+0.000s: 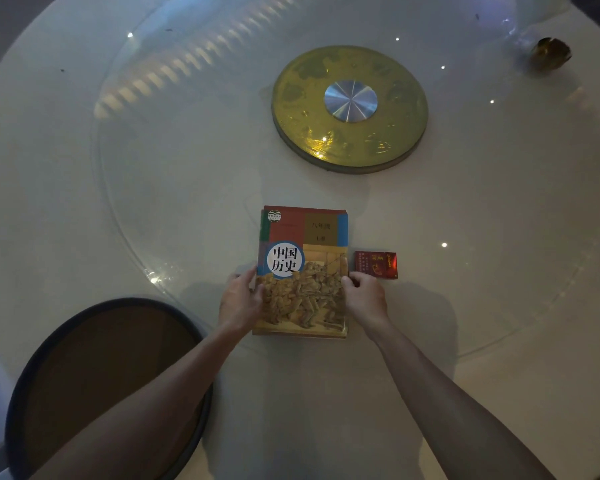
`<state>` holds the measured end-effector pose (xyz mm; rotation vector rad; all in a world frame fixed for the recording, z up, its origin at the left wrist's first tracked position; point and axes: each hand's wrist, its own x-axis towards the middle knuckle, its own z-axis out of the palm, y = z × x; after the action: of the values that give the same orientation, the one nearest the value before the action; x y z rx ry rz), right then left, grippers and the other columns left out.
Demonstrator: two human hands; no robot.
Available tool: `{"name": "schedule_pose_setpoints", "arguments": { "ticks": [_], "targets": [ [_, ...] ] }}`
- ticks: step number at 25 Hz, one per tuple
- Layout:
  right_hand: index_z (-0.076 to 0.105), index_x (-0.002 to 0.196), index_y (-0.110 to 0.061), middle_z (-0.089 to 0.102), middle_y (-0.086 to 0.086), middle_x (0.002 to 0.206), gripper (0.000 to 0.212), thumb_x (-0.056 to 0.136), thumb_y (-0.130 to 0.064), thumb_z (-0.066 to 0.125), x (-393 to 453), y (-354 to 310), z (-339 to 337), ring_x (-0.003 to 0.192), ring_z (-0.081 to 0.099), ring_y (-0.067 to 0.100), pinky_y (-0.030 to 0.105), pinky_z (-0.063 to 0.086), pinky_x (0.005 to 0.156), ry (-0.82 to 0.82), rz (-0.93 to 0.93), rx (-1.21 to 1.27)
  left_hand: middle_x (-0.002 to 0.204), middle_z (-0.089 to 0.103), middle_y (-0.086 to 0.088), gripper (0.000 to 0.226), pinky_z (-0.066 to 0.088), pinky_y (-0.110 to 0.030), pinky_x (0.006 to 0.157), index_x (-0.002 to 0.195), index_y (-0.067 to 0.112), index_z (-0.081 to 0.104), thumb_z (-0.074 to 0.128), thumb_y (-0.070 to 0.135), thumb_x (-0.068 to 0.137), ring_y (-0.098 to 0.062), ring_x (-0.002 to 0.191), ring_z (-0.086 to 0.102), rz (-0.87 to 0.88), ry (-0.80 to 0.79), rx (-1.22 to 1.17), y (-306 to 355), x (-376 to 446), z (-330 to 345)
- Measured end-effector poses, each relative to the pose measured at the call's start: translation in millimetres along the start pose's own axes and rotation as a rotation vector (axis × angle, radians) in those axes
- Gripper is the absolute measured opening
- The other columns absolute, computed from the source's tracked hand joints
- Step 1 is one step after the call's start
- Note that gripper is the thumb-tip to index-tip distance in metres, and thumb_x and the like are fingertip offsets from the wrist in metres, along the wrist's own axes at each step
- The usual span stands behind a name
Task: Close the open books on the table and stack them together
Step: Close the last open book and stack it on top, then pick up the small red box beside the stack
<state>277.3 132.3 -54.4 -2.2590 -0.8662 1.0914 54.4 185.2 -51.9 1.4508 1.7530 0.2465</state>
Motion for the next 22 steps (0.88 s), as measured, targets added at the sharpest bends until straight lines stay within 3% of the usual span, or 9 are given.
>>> {"name": "schedule_pose_setpoints", "arguments": {
  "ticks": [2,4,6,8,11,14,17,20,22],
  "targets": [
    [0.075,0.094,-0.011,0.069,0.002,0.082,0.025,0.102,-0.024,0.055,0,-1,-17,0.075,0.062,0.02,0.028,0.041,0.058,0.117,-0.01,-0.012,0.123,0.051,-0.009,0.06,0.056,-0.038,0.094,0.15,0.022,0.043,0.064,0.02,0.095,-0.021,0.115,0.051,0.094,0.112,0.065,17,-3,4],
    [0.072,0.11,-0.012,0.069,0.008,0.103,0.019,0.1,-0.022,0.059,7,3,-37,0.085,0.061,0.02,0.029,0.046,0.069,0.252,-0.043,-0.084,0.123,0.055,-0.009,0.05,0.057,-0.037,0.093,0.141,0.017,0.052,0.066,0.02,0.093,-0.02,0.116,0.053,0.211,0.134,0.04,45,-5,14],
    [0.058,0.139,-0.02,0.056,0.011,0.129,0.042,0.097,-0.022,0.063,18,10,-55,0.103,0.061,0.025,0.036,0.053,0.088,0.205,-0.052,-0.166,0.124,0.061,-0.005,0.043,0.058,-0.037,0.091,0.137,0.016,0.058,0.064,0.021,0.095,-0.018,0.111,0.061,0.295,-0.024,-0.013,78,-6,31],
    [0.039,0.156,-0.032,0.043,0.012,0.135,0.065,0.097,-0.023,0.064,28,21,-68,0.113,0.06,0.029,0.043,0.055,0.098,0.076,-0.051,-0.292,0.124,0.062,-0.005,0.046,0.059,-0.039,0.091,0.141,0.014,0.056,0.063,0.021,0.095,-0.018,0.104,0.065,0.324,-0.182,-0.023,108,-5,53],
    [0.038,0.158,-0.038,0.043,0.015,0.133,0.069,0.096,-0.022,0.064,38,36,-81,0.116,0.061,0.036,0.045,0.053,0.1,0.005,-0.107,-0.425,0.128,0.061,-0.012,0.053,0.055,-0.046,0.096,0.143,0.007,0.053,0.064,0.02,0.093,-0.026,0.109,0.065,0.346,-0.258,0.028,138,0,84],
    [0.042,0.156,-0.037,0.047,0.017,0.133,0.068,0.095,-0.018,0.065,40,47,-90,0.119,0.059,0.038,0.045,0.051,0.102,0.008,-0.127,-0.396,0.133,0.058,-0.015,0.055,0.048,-0.041,0.105,0.144,0.005,0.051,0.063,0.02,0.093,-0.028,0.122,0.058,0.326,-0.317,0.099,154,5,104],
    [0.043,0.156,-0.036,0.054,0.016,0.128,0.07,0.093,-0.01,0.063,42,58,-94,0.114,0.059,0.036,0.045,0.051,0.102,0.009,-0.145,-0.35,0.128,0.056,-0.015,0.045,0.049,-0.04,0.097,0.135,0.004,0.056,0.062,0.022,0.093,-0.03,0.117,0.058,0.275,-0.293,0.182,158,7,118],
    [0.052,0.151,-0.026,0.062,0.008,0.133,0.069,0.088,0.0,0.061,45,60,-92,0.113,0.062,0.03,0.042,0.052,0.102,0.02,-0.168,-0.178,0.11,0.06,-0.012,0.029,0.052,-0.037,0.08,0.114,0.005,0.064,0.061,0.024,0.093,-0.031,0.103,0.063,0.236,-0.277,0.24,158,7,126],
    [0.056,0.146,-0.018,0.068,0.008,0.127,0.06,0.089,-0.003,0.064,45,53,-92,0.109,0.065,0.027,0.038,0.053,0.1,0.063,-0.088,-0.031,0.106,0.067,-0.011,0.028,0.056,-0.038,0.08,0.113,0.005,0.065,0.062,0.024,0.092,-0.029,0.1,0.066,0.219,-0.26,0.207,158,7,128]
  ]
}}
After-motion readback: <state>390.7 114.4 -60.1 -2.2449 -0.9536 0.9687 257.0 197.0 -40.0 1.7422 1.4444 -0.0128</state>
